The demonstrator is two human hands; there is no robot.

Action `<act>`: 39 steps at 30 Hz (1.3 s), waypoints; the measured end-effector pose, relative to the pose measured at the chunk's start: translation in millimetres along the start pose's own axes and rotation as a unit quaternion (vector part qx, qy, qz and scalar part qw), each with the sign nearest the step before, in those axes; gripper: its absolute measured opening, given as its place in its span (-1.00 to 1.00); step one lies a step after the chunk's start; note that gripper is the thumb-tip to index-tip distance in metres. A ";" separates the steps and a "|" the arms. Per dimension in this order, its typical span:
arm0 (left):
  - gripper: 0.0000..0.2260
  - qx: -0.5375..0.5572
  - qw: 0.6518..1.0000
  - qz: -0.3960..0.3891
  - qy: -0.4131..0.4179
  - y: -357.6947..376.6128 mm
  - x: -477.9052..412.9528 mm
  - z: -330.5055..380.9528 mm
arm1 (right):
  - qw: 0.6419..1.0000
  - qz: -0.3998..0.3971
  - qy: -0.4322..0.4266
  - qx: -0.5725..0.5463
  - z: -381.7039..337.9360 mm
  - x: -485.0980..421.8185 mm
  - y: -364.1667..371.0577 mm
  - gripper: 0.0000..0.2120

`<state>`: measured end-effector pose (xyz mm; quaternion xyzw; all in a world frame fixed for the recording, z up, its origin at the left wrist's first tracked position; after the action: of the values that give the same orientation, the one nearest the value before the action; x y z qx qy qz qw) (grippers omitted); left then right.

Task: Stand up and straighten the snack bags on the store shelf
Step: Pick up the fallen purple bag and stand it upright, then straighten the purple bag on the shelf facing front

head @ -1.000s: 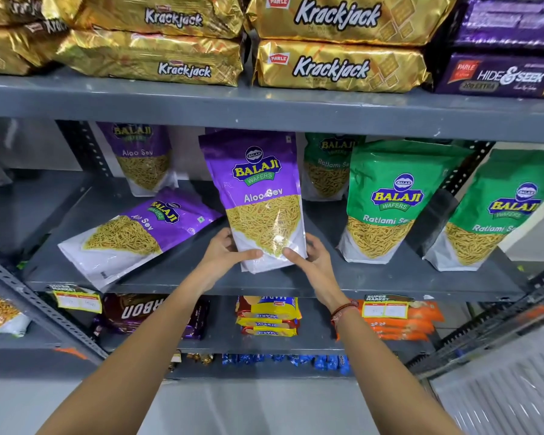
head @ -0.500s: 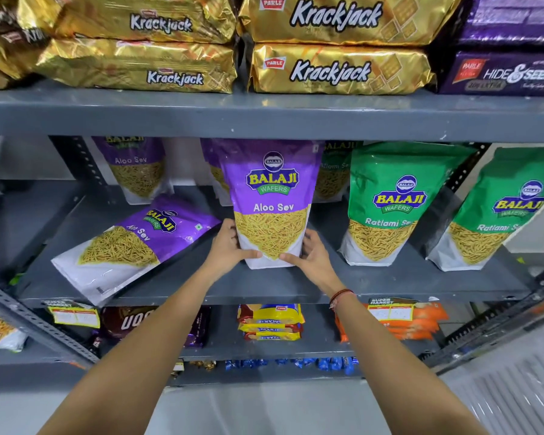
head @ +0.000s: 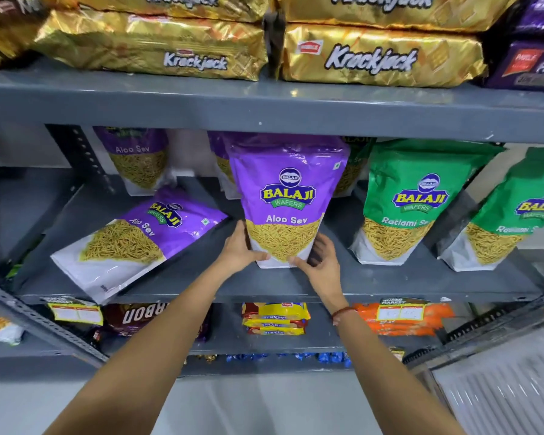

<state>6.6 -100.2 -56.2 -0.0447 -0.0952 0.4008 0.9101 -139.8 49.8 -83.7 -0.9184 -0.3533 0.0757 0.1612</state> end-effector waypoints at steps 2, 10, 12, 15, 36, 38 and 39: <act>-0.35 -0.041 0.998 -0.037 -0.009 -9.5 1.8 8.7 | 0.993 0.100 0.040 -0.040 -0.8 19.6 -9.0 -0.48; -0.80 -0.075 0.971 0.227 -0.013 -211.0 46.6 34.0 | 0.997 -0.073 0.025 -0.016 -67.3 74.0 123.5 -0.84; -0.71 -0.145 0.947 0.284 -0.044 -261.4 65.9 21.2 | 0.989 -0.142 0.020 0.019 -87.5 78.1 167.5 -0.73; -0.59 -0.215 0.933 0.264 -0.121 -305.4 85.5 -4.9 | 0.973 -0.217 0.076 0.019 -103.7 87.0 219.5 -0.71; -0.44 0.172 0.973 0.135 -0.069 -266.5 139.6 -53.2 | 0.940 -0.335 0.032 -0.059 -128.9 82.9 245.0 -0.38; -0.45 0.183 0.973 0.133 -0.039 -262.9 140.2 -41.8 | 0.944 -0.325 -0.010 -0.061 -140.5 76.9 236.9 -0.33; -0.47 0.184 0.973 0.134 -0.028 -261.5 141.0 -37.3 | 0.944 -0.324 -0.021 -0.061 -143.2 75.2 234.4 -0.32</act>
<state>296.1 -172.8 -32.0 0.1225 -0.0381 0.5309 0.8377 98.3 -98.0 -33.3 -0.7603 -0.6395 0.0172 0.1129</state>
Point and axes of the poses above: each hand's wrist, its own x-axis away from the middle knuckle, its own y-axis out of the palm, z = x × y, the point moved 8 cm from there along -x, towards the middle knuckle, and after that the axes turned 14 degrees about x, right-handed, at the moved point
